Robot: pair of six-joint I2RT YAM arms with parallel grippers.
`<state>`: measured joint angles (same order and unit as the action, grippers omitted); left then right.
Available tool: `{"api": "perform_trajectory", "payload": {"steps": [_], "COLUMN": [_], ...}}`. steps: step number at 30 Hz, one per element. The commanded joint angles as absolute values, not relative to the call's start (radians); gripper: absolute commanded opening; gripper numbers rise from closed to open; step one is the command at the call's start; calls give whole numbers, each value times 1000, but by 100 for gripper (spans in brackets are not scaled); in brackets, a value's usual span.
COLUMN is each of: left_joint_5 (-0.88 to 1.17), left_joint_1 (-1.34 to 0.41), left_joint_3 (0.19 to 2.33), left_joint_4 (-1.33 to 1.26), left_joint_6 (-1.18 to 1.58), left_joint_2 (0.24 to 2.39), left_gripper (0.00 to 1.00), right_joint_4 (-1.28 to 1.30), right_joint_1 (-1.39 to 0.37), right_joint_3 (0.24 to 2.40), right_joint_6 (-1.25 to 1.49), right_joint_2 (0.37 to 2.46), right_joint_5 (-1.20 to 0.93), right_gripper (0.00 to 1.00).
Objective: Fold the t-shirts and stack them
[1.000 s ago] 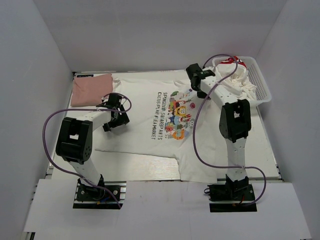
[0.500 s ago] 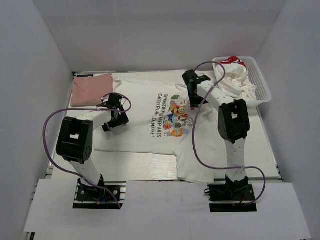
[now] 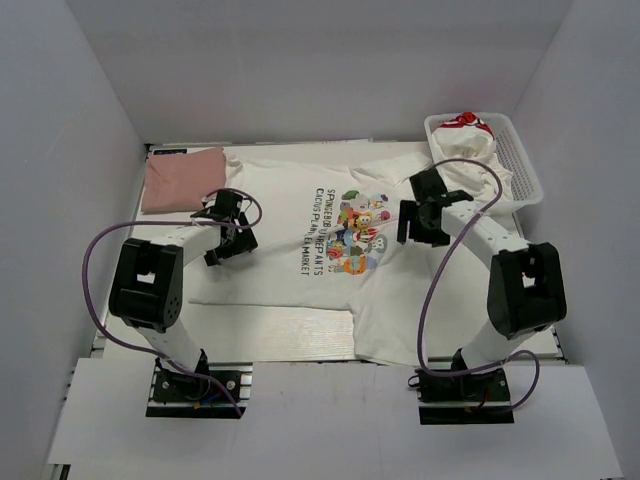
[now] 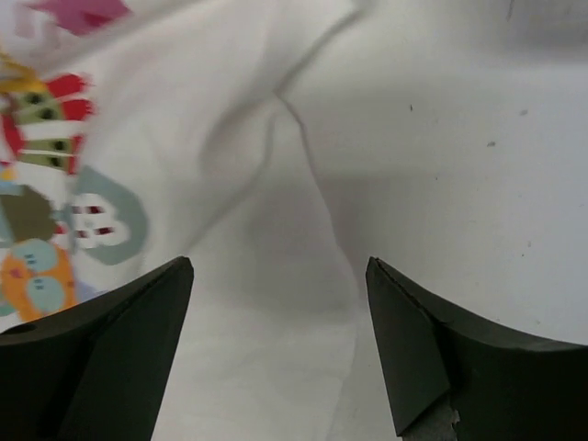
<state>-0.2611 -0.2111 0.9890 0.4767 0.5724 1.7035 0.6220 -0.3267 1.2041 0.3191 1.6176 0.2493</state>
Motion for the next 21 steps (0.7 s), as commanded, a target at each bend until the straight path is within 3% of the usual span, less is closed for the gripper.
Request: {"api": "perform_trajectory", "payload": {"steps": [1, 8, 11, 12, 13, 17, 21], "left_joint_5": [-229, -253, -253, -253, -253, -235, -207], "left_joint_1": [-206, -206, -206, -206, -206, -206, -206], "left_joint_3": [950, 910, 900, 900, 900, 922, 931], "left_joint_4": [511, 529, 538, 538, 538, 538, 538], "left_joint_6": [583, 614, 623, 623, 623, 623, 623], "left_joint_2": [1675, 1632, 1622, 1621, 1621, 1621, 1632], "left_gripper": [100, 100, 100, 100, 100, 100, 100], "right_joint_4": [525, 405, 410, 432, 455, 580, 872], "right_joint_1": [-281, -247, -241, -244, -244, -253, -310], "right_joint_3": [1154, 1126, 1108, 1104, 1097, 1092, 1158], "right_joint_6": [345, 290, 293, 311, 317, 403, 517], "right_joint_2": [1661, 1749, 1782, 1782, 1764, 1615, 1539], "right_joint_5": [192, 78, 80, 84, 106, 259, 529], "right_gripper": [80, 73, 50, 12, 1, 0, 0]}}
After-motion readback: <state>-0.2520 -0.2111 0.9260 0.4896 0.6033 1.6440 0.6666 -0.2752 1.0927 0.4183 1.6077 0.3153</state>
